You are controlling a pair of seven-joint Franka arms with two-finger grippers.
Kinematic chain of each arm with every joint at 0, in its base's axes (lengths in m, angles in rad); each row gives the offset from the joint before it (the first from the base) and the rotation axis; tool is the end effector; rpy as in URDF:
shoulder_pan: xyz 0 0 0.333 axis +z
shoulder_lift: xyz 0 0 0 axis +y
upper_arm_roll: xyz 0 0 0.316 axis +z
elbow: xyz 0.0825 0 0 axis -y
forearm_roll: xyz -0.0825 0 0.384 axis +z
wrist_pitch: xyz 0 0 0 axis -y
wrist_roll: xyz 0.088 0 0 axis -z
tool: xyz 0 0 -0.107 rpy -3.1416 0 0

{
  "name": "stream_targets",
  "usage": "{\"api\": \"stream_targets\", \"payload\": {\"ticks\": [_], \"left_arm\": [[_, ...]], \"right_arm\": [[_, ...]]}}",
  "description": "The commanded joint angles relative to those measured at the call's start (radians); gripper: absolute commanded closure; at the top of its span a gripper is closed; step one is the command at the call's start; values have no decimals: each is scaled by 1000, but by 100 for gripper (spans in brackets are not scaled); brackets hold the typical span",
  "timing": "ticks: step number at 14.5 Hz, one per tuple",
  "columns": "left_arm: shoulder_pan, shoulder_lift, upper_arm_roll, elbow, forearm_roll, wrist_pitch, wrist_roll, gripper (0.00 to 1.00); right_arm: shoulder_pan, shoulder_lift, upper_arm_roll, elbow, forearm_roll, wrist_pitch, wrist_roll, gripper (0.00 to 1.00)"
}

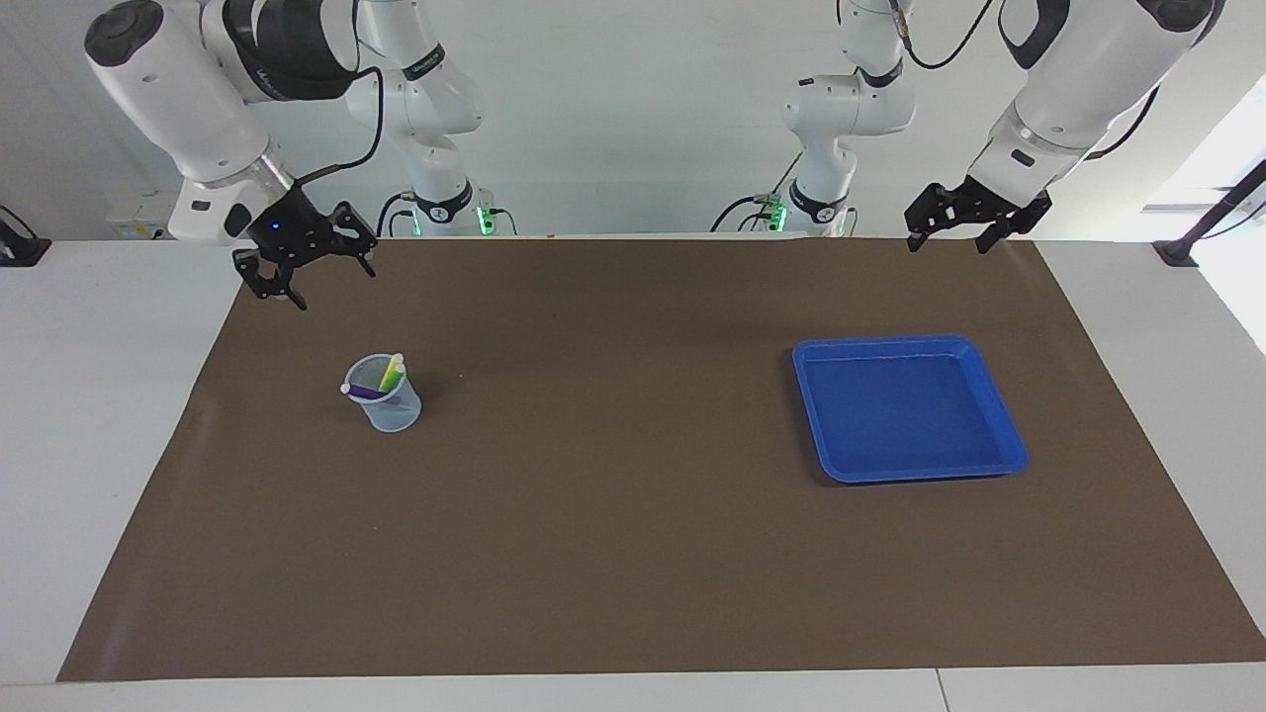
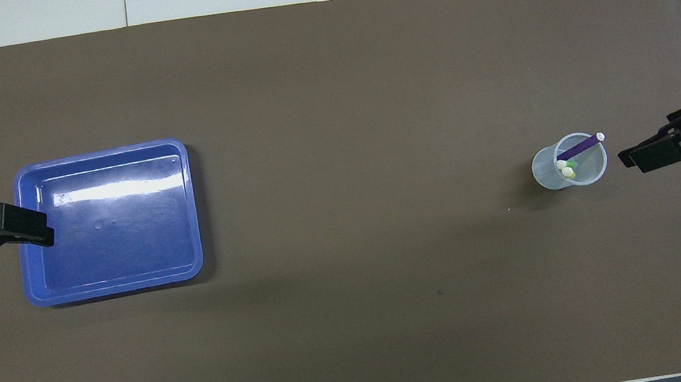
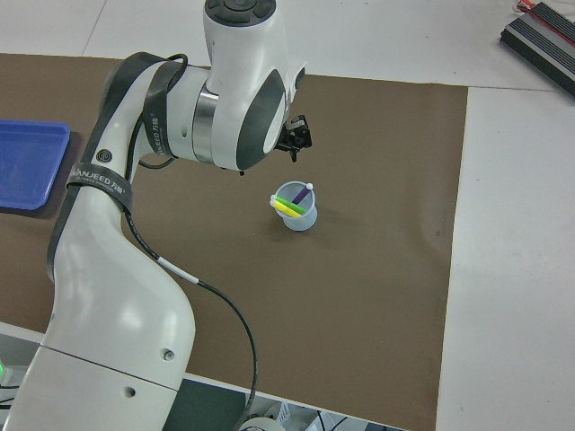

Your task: Transfer and insert pens with both arms

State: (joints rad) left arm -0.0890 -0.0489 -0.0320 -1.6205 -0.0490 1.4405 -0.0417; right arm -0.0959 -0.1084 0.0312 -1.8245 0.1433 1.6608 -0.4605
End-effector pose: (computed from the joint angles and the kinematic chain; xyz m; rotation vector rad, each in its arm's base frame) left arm 0.5197 -0.0694 0.6174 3.0954 -0.1275 -0.2087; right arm 0.5217 -0.0190 0.5713 -2.9395 -0.5633 0.0259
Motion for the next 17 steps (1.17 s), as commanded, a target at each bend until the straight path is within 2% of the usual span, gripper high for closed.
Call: {"api": "stream_targets", "payload": {"ticks": [1, 3, 5, 7, 10, 12, 15, 17], "left_arm": [[-37, -26, 20, -38, 1, 107, -13, 0], [-52, -34, 17, -74, 3, 159, -94, 0], [-49, -35, 21, -73, 4, 140, -96, 0], [-51, -22, 27, -55, 47, 140, -40, 0], [-48, 0, 30, -49, 70, 147, 14, 0], [-48, 9, 37, -49, 67, 152, 13, 0], [-43, 11, 37, -47, 52, 146, 6, 0], [-40, 11, 37, -36, 28, 140, 3, 0]], "right_arm": [[-10, 3, 7, 42, -16, -56, 155, 0], [-11, 4, 6, 62, -21, -85, 201, 0], [-10, 3, 13, 56, -124, -85, 261, 0], [-10, 3, 13, 51, -129, -92, 350, 0], [-10, 4, 16, 53, -129, -87, 385, 0], [-4, 51, 15, 66, -142, -95, 388, 0], [41, 139, -28, 175, -180, -119, 388, 0], [44, 154, -46, 212, -179, -141, 388, 0]]}}
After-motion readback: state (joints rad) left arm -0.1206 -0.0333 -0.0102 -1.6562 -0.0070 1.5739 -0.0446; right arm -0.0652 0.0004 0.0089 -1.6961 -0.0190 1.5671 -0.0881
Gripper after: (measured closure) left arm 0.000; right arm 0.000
